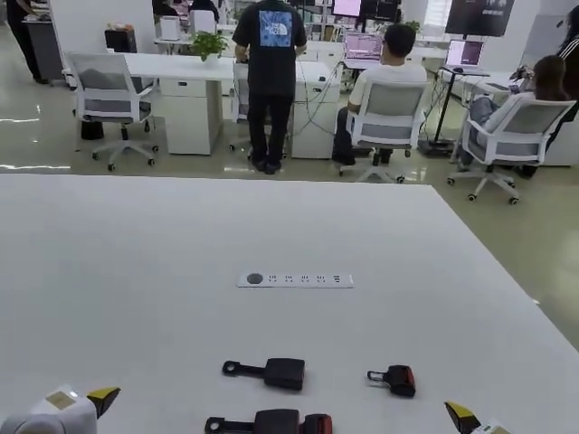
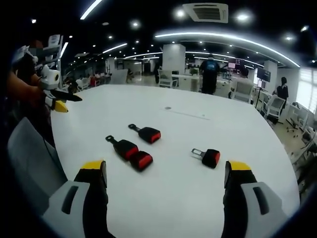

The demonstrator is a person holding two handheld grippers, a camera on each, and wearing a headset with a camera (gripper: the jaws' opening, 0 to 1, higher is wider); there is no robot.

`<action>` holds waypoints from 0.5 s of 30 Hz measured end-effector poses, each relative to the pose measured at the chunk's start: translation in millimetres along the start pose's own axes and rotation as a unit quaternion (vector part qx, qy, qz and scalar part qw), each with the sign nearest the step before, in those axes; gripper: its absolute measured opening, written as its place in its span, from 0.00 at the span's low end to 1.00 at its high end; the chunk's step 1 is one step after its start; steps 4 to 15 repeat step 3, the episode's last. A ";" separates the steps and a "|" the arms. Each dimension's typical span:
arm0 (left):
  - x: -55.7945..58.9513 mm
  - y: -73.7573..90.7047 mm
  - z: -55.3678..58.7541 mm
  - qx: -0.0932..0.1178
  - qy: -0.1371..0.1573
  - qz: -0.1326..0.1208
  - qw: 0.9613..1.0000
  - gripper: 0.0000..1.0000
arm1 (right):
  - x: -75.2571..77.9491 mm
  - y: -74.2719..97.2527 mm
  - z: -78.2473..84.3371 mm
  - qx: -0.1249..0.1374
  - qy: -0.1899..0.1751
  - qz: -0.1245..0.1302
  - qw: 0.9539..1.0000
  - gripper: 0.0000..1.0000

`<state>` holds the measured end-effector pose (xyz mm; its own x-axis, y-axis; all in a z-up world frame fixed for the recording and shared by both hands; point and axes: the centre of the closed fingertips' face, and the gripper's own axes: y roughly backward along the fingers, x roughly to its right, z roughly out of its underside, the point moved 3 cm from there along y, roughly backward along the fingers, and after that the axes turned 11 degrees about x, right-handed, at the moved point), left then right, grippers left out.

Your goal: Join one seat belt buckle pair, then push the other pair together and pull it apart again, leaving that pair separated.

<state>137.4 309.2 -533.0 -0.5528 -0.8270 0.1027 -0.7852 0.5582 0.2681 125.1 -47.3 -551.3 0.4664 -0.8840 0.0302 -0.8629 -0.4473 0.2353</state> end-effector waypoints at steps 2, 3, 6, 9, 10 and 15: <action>-1.3 -0.1 2.8 -0.002 0.001 0.003 1.000 1.00 | 0.0 4.1 2.8 -0.003 -0.001 0.002 1.000 1.00; -0.8 -0.3 3.3 -0.002 0.000 0.004 1.000 1.00 | 0.3 5.6 4.4 -0.004 -0.001 0.003 1.000 1.00; -0.8 -0.3 3.3 -0.002 0.000 0.004 1.000 1.00 | 0.3 5.6 4.4 -0.004 -0.001 0.003 1.000 1.00; -0.8 -0.3 3.3 -0.002 0.000 0.004 1.000 1.00 | 0.3 5.6 4.4 -0.004 -0.001 0.003 1.000 1.00; -0.8 -0.3 3.3 -0.002 0.000 0.004 1.000 1.00 | 0.3 5.6 4.4 -0.004 -0.001 0.003 1.000 1.00; -0.8 -0.3 3.3 -0.002 0.000 0.004 1.000 1.00 | 0.3 5.6 4.4 -0.004 -0.001 0.003 1.000 1.00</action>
